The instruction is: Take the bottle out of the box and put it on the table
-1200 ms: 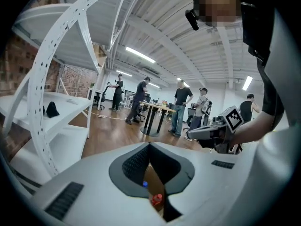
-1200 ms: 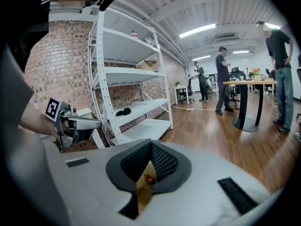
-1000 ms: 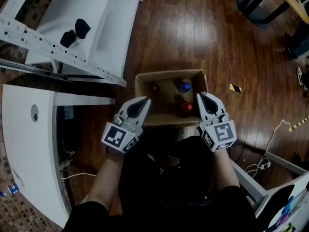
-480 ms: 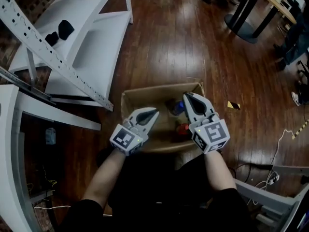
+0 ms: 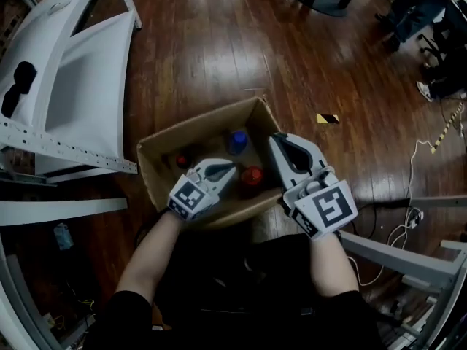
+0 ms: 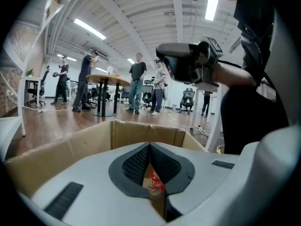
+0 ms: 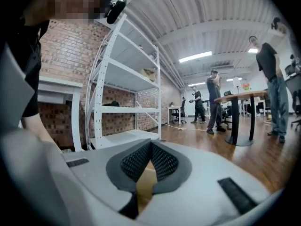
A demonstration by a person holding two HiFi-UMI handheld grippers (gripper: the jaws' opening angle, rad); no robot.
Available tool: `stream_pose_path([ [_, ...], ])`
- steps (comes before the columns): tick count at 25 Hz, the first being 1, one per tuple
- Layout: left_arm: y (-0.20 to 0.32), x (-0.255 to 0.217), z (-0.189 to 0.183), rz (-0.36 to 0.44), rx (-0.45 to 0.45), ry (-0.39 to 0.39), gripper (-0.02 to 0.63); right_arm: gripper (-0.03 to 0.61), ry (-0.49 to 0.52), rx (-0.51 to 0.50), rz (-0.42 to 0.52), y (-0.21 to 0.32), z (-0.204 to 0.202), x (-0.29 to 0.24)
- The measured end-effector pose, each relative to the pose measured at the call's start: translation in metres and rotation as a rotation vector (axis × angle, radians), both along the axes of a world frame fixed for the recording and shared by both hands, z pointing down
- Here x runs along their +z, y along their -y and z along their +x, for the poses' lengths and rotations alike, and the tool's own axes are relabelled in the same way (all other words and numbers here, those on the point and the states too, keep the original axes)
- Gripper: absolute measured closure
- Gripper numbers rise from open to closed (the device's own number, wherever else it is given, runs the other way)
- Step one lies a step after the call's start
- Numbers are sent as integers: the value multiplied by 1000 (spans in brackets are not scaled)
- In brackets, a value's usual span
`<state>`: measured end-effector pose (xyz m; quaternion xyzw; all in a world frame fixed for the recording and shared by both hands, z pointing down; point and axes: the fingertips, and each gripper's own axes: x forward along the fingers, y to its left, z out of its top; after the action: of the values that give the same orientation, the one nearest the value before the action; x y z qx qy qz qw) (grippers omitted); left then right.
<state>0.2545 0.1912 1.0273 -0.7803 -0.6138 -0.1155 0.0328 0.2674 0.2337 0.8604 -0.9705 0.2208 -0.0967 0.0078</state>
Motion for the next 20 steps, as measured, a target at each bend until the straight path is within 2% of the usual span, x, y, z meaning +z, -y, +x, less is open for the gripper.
stream_pose_path([
  [3,-22,42,-9,58,100,2,592,574,58,41,22,-16,-8,8],
  [6,-36,88,-22,153,181,27,446,574,75,63,-17,-26,-14,13],
  [10,-45,137,-36,261,239,87,253,574,92,75,29,-31,-21,9],
  [11,-48,144,-37,273,243,98,230,574,101,76,30,-31,-23,9],
  [14,-60,162,-38,289,262,117,215,574,117,71,27,-27,-27,8],
  [20,-96,182,-34,299,275,92,215,574,153,86,39,-41,-35,17],
])
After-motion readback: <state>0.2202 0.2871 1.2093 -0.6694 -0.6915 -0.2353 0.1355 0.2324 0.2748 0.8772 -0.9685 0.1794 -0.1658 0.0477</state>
